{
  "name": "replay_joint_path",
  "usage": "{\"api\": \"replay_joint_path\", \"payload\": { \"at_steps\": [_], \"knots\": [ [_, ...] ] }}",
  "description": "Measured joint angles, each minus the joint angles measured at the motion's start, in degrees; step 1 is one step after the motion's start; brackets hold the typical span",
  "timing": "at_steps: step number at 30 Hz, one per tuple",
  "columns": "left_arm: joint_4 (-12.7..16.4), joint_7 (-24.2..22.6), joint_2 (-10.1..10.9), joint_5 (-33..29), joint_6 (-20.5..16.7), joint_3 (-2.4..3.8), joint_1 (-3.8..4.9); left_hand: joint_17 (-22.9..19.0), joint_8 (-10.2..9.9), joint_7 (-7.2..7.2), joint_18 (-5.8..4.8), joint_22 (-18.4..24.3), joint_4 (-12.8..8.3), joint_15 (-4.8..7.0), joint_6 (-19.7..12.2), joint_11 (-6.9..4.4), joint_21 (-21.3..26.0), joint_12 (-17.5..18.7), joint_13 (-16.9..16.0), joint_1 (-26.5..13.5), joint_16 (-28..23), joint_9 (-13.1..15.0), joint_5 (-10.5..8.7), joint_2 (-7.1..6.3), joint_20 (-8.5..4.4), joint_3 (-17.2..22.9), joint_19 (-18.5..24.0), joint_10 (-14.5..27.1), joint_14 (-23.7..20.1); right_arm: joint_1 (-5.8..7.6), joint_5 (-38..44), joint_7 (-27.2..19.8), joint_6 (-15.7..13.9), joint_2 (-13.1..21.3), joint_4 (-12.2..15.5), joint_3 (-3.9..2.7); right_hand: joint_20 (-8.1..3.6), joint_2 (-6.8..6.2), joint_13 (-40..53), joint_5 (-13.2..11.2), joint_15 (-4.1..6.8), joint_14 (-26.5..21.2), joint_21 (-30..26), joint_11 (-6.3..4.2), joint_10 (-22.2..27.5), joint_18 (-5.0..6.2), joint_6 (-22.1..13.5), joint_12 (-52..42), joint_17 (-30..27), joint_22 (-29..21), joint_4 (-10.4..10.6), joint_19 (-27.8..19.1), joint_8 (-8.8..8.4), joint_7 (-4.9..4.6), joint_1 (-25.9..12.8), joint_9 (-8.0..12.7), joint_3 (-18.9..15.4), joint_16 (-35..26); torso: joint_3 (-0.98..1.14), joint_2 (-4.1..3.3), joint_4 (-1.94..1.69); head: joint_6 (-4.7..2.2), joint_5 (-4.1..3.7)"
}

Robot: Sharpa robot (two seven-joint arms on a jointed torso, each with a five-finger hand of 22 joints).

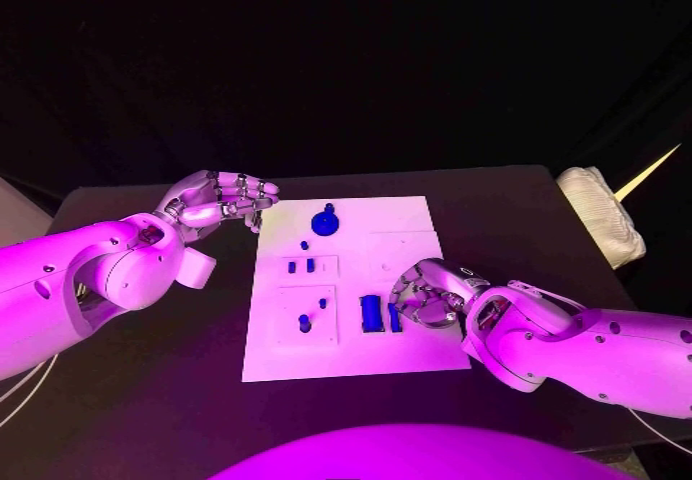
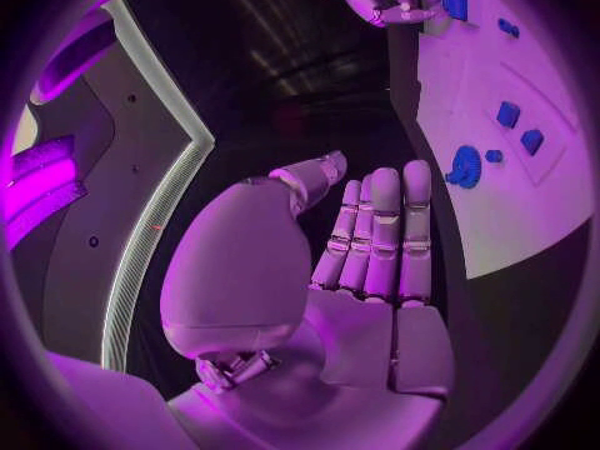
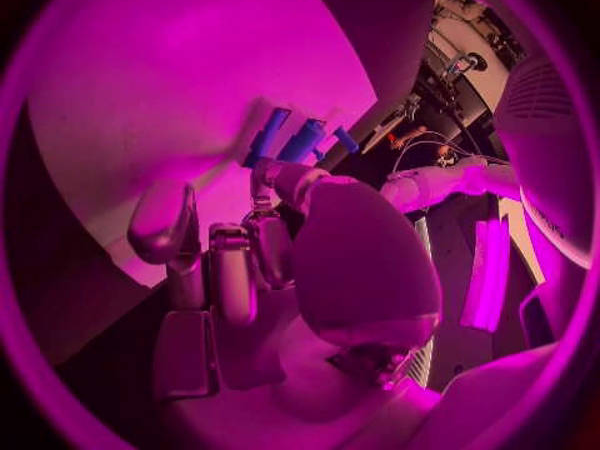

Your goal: Assemble the parts on the task board

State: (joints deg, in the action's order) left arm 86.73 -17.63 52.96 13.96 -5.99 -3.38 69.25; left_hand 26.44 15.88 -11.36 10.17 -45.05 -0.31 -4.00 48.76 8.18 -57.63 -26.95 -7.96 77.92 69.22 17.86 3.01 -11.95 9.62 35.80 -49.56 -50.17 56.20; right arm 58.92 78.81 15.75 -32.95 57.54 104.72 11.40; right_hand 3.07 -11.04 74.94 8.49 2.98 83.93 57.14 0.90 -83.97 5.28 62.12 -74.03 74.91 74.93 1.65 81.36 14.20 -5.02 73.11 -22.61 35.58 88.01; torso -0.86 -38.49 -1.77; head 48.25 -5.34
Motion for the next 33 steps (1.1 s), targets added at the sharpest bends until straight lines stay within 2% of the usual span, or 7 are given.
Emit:
{"api": "replay_joint_path", "payload": {
  "at_steps": [2, 10, 17, 23, 30, 33],
  "knots": [
    [0.01, 0.01, 0.00, 0.00, 0.00, 0.00, 0.00, 0.00, 0.00, 0.00, 0.00, 0.00, 0.00, 0.00, 0.00, 0.00, 0.00, 0.00, 0.00, 0.00, 0.00, 0.00, 0.00, 0.00, 0.00, 0.00, 0.00, 0.00, 0.00, 0.00, 0.17, 0.15, 0.18, -0.23, -0.43, 0.00, 0.00, 0.19, 0.00, -0.56, 0.00, 0.00, 0.24, -0.42, -0.13, 0.00, 0.36, 0.00, 0.00, 0.00, -0.23, 0.00, 0.44, 0.35, 0.19, -0.23, -0.07, 0.00, 0.00, 0.01, 0.00, 0.06, 0.01],
    [0.01, 0.02, 0.02, 0.02, 0.00, 0.00, 0.00, 0.00, 0.00, 0.00, 0.00, 0.00, 0.00, 0.00, 0.00, 0.00, 0.00, 0.00, 0.00, 0.00, 0.00, 0.00, 0.00, 0.00, 0.00, 0.00, 0.00, 0.00, 0.00, -0.23, 0.80, 0.47, 0.13, -1.48, -1.35, -0.17, -0.41, 0.64, 0.00, -2.82, 0.42, 0.01, 0.71, -0.90, -0.07, 0.00, 0.95, -0.75, 0.00, -0.01, -0.61, 0.41, 1.34, 0.96, -0.26, -0.74, -0.45, 0.23, 0.05, 0.00, -0.04, 0.17, 0.08],
    [0.01, 0.03, 0.04, 0.05, 0.00, 0.00, 0.00, 0.00, 0.00, 0.00, 0.00, 0.00, 0.00, 0.00, 0.00, 0.00, 0.00, 0.00, 0.00, 0.00, 0.00, -0.01, 0.00, 0.00, 0.00, 0.00, 0.00, 0.00, 0.00, -0.48, 1.66, 1.16, -0.28, -1.98, -1.82, -0.21, -0.61, 0.64, 0.00, -3.97, 0.62, 0.21, 0.91, -0.90, -0.07, 0.00, 1.04, -1.34, -0.01, -0.01, -0.78, 0.61, 1.94, 1.25, -0.26, -0.99, -0.62, 0.23, 0.08, -0.03, -0.02, 0.34, 0.15],
    [0.01, 0.03, 0.03, 0.08, 0.00, 0.00, 0.00, 0.01, 0.00, 0.00, 0.00, 0.00, -0.01, 0.00, 0.00, 0.02, 0.00, -0.13, 0.00, 0.11, 0.00, -0.01, 0.00, 0.11, 0.00, 0.02, 0.00, 0.02, 0.00, -0.58, 2.49, 1.69, -0.76, -2.02, -1.75, -0.18, -0.61, 0.64, 0.00, -4.21, 0.83, 0.01, 0.90, -1.21, 0.02, 0.00, 1.02, -1.33, 0.04, -0.01, -0.78, 0.61, 2.36, 1.27, -0.27, -1.02, -1.13, 0.23, 0.06, -0.02, 0.05, 0.35, 0.17],
    [-0.05, 0.04, -0.04, 0.09, 0.00, 0.00, 0.00, 0.01, 0.00, 0.00, 0.00, 0.00, -0.17, 0.00, 0.00, 0.21, 0.00, -0.30, 0.00, 0.24, 0.00, -0.01, 0.00, 0.24, 0.00, 0.17, 0.00, 0.21, 0.00, -0.74, 2.53, 1.33, -2.15, -1.36, -1.52, -0.03, -0.61, -0.15, -0.01, -4.20, 0.83, 0.00, 0.19, -1.31, -0.07, 0.00, 1.05, -1.02, 0.04, -0.02, -0.85, 0.61, 2.75, 1.24, -1.05, -1.12, -1.54, 0.23, 0.06, 0.04, 0.05, 0.19, 0.04],
    [-0.20, 0.04, -0.10, 0.10, 0.00, 0.00, 0.00, 0.01, 0.00, 0.00, 0.00, 0.00, -0.17, 0.00, 0.00, 0.21, 0.00, -0.30, 0.00, 0.24, 0.00, -0.01, 0.00, 0.24, 0.00, 0.17, 0.00, 0.21, 0.00, -0.76, 1.33, -0.44, -3.38, -0.63, -1.18, 0.02, -0.61, -0.43, 0.00, -3.60, 0.83, 0.00, -0.85, -1.30, -0.07, 0.00, -0.02, -0.69, 0.03, -0.02, -0.85, 0.61, 1.85, 0.39, -1.32, -0.62, -1.66, 0.23, 0.06, 0.08, 0.07, 0.09, -0.02]
  ]
}}
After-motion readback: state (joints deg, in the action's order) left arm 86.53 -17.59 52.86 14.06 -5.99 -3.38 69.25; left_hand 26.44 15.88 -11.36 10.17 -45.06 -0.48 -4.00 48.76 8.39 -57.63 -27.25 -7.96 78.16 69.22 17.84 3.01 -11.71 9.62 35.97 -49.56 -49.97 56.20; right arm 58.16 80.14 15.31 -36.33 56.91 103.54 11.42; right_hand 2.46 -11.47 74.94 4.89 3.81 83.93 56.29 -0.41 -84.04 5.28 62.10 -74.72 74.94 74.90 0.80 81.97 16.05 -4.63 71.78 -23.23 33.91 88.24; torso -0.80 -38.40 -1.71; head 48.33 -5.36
